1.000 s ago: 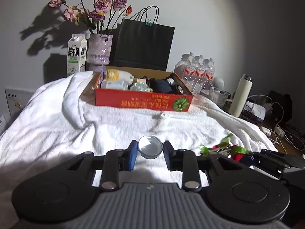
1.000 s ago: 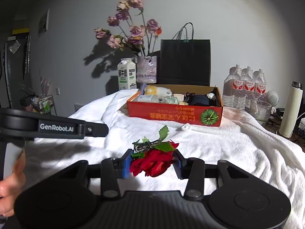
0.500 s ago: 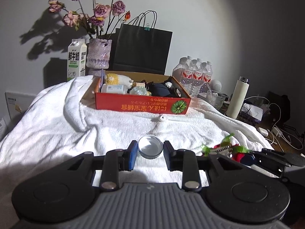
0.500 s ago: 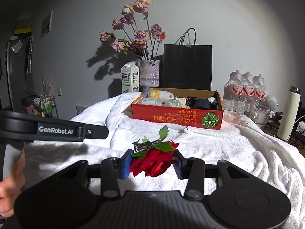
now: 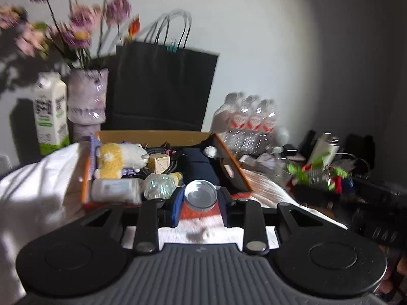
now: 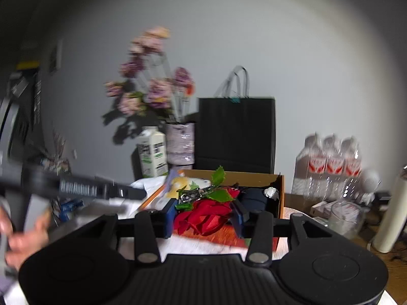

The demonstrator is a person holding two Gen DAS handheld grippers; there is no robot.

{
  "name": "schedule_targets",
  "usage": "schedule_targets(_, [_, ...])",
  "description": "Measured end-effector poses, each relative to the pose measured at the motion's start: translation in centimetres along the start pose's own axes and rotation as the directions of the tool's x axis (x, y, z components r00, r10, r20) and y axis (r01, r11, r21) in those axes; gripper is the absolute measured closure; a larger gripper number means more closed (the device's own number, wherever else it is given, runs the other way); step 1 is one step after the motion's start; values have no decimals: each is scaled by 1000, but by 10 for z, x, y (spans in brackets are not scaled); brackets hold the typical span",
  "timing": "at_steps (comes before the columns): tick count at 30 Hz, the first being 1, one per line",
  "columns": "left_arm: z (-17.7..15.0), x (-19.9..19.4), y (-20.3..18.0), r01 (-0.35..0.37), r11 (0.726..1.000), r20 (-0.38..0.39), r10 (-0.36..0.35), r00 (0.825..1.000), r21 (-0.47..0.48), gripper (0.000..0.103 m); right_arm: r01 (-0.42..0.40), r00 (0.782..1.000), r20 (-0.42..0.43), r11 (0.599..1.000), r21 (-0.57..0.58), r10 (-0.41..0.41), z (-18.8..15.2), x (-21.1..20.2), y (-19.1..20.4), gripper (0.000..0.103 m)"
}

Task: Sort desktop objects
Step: 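Carry the rose and clear lid into the orange box and open both grippers, then withdraw both grippers from the box back over the towel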

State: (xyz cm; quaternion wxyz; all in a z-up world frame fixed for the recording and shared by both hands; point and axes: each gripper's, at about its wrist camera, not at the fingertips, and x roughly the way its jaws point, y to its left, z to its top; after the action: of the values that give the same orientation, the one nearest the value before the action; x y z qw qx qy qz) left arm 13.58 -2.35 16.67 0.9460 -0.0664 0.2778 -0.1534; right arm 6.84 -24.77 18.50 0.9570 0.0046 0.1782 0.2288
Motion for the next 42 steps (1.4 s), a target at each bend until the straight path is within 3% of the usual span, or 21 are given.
schedule_targets(4, [18, 81, 6, -30, 999, -103, 32, 994, 13, 73, 24, 994, -108, 992, 123, -10, 32, 82, -45, 60])
schedule_targets(9, [16, 149, 15, -76, 997, -192, 73, 979, -6, 72, 73, 969, -247, 975, 209, -20, 33, 167, -78, 60])
schedule_targets(11, [15, 165, 23, -68, 997, -217, 58, 974, -39, 47, 100, 957, -288, 974, 202, -38, 27, 190, -81, 60])
schedule_targets(12, [17, 170, 26, -66, 996, -219, 52, 974, -55, 28, 110, 951, -305, 974, 196, -46, 25, 201, -83, 59])
schedule_targets(14, [19, 169, 30, -57, 997, -178, 48, 983, -49, 25, 156, 938, -335, 974, 166, -93, 22, 219, -83, 55])
schedule_targets(17, [27, 165, 29, -108, 993, -148, 113, 982, 42, 23, 215, 917, -371, 966, 144, -149, 20, 237, -86, 31])
schedule_targets(22, [42, 157, 42, -224, 972, -135, 231, 964, 66, 5, 213, 922, -359, 964, 157, -146, 32, 239, -89, 30])
schedule_targets(26, [50, 153, 60, -341, 939, -134, 345, 929, 54, 4, 210, 923, -357, 966, 150, -145, 43, 233, -82, 24])
schedule_targets(31, [49, 136, 78, -398, 917, -187, 392, 901, 6, 4, 210, 916, -374, 968, 138, -146, 46, 223, -67, 22])
schedule_targets(36, [40, 98, 76, -406, 914, -167, 399, 902, -10, 4, 213, 911, -381, 971, 104, -159, 32, 202, -47, 22])
schedule_targets(42, [11, 47, 52, -414, 909, -112, 417, 902, 48, 2, 177, 932, -336, 980, 90, -138, 19, 153, -22, 20])
